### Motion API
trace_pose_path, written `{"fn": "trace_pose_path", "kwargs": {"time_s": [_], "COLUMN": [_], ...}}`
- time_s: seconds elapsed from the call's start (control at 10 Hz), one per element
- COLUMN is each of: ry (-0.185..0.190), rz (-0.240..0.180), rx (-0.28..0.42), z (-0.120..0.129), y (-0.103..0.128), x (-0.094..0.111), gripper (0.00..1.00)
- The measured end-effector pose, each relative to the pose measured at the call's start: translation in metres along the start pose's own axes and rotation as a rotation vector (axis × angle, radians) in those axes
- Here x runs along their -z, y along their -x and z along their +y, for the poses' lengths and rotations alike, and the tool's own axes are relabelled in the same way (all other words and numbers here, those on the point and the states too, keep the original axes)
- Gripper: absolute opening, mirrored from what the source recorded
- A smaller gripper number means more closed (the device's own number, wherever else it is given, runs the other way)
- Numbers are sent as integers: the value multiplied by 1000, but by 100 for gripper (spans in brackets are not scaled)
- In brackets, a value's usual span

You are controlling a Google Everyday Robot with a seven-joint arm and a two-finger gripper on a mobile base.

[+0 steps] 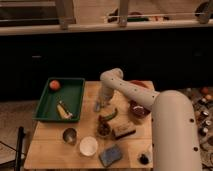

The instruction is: Place towel in metal cup

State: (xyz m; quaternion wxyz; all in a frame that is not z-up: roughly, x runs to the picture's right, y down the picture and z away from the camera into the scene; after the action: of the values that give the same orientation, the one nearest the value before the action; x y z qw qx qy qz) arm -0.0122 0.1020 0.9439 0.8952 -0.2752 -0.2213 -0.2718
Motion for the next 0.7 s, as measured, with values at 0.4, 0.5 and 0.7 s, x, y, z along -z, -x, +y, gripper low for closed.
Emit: {"fn": "trace_pose_path", "kwargs": {"time_s": [0.4,0.5,0.7], "ry": [-47,-70,-108], "rz": [63,82,119], "rx": [28,42,66], "z": [7,5,5], "y": [7,14,22], "x": [32,53,85], "gripper": [0,0,0]}}
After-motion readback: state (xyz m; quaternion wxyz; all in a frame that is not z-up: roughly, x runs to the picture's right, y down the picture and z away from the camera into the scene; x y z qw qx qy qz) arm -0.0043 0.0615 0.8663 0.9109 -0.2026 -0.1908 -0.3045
